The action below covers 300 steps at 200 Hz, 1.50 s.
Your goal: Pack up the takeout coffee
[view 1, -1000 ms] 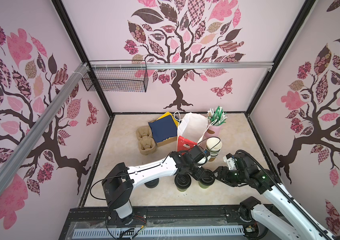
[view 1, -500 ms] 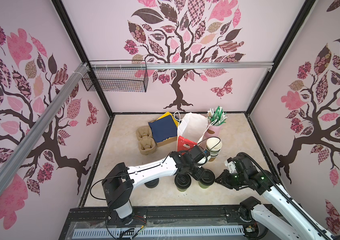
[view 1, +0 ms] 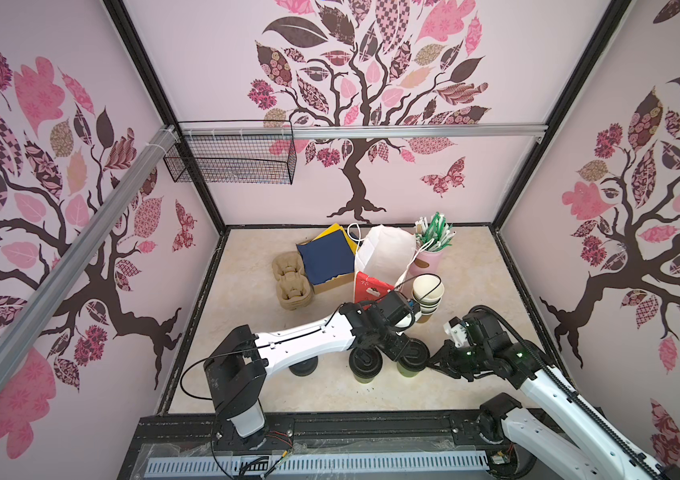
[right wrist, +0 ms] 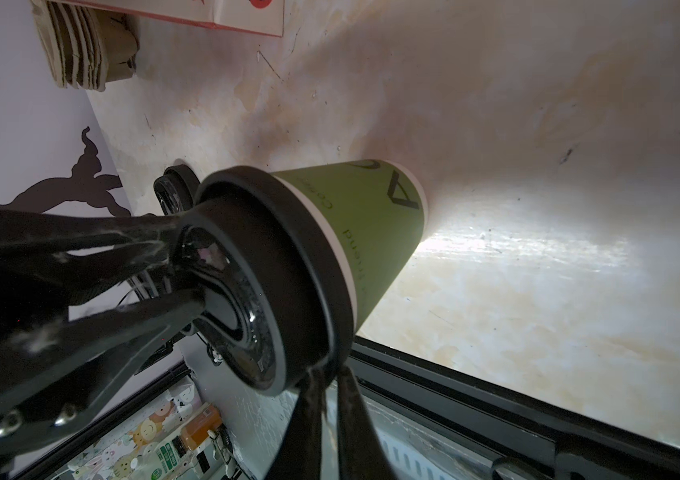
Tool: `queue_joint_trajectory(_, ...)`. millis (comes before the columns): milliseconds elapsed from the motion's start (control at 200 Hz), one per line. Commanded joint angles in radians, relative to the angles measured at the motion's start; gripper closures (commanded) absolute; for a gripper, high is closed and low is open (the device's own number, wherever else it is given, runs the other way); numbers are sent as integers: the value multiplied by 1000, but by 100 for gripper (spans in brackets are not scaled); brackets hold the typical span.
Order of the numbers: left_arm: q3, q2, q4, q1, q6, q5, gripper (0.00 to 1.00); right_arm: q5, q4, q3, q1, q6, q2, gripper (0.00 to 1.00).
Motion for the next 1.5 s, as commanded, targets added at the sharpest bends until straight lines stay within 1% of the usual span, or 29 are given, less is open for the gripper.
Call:
queue_joint_trajectory(0, -32, 59, -84, 0, 7, -19, 67, 49, -79, -45, -1, -1, 30, 90)
queue_joint_trajectory(190, -38, 58, -92, -2, 10, -26, 67, 107, -139, -91, -2, -6, 66, 89)
queue_joint_trajectory(270, -38, 59, -92, -2, 10, -27, 67, 107, -147, -73, -1, -10, 69, 88)
queue_joint_trajectory(340, -39, 57, -90, -2, 10, -26, 67, 84, -133, -14, -1, -10, 54, 84)
queue_joint_trajectory(430, -37, 55, -90, -2, 11, -29, 67, 94, -60, 67, -1, 22, -17, 77)
queue_joint_trajectory(535, -32, 45, -86, -2, 12, -37, 67, 139, 47, 62, -2, 98, -96, 73)
queue_joint_trajectory(600, -26, 48, -91, -2, 13, -38, 67, 152, 74, 60, -3, 115, -88, 69)
queue_joint_trajectory(675, -30, 49, -88, -2, 12, -35, 67, 192, 88, 75, -3, 119, -76, 60)
queue_joint_trajectory(715, -32, 49, -85, -3, 12, -32, 67, 194, 101, 75, -3, 116, -57, 56)
queue_joint_trajectory(760, -33, 51, -86, -5, 14, -32, 67, 171, 119, 67, -2, 111, -24, 54)
queue_joint_trajectory(855, -32, 50, -91, -6, 18, -32, 67, 138, 154, 48, -3, 99, 20, 53)
queue_joint_trajectory(915, -35, 47, -90, -6, 18, -32, 67, 137, 148, 45, -3, 85, 32, 53)
queue_joint_trajectory(1090, -37, 49, -87, -8, 15, -31, 67, 83, 137, 16, -3, 56, 76, 53)
queue_joint_trajectory(1495, -43, 46, -87, -10, 15, -34, 67, 163, 15, -28, -3, 33, 97, 52)
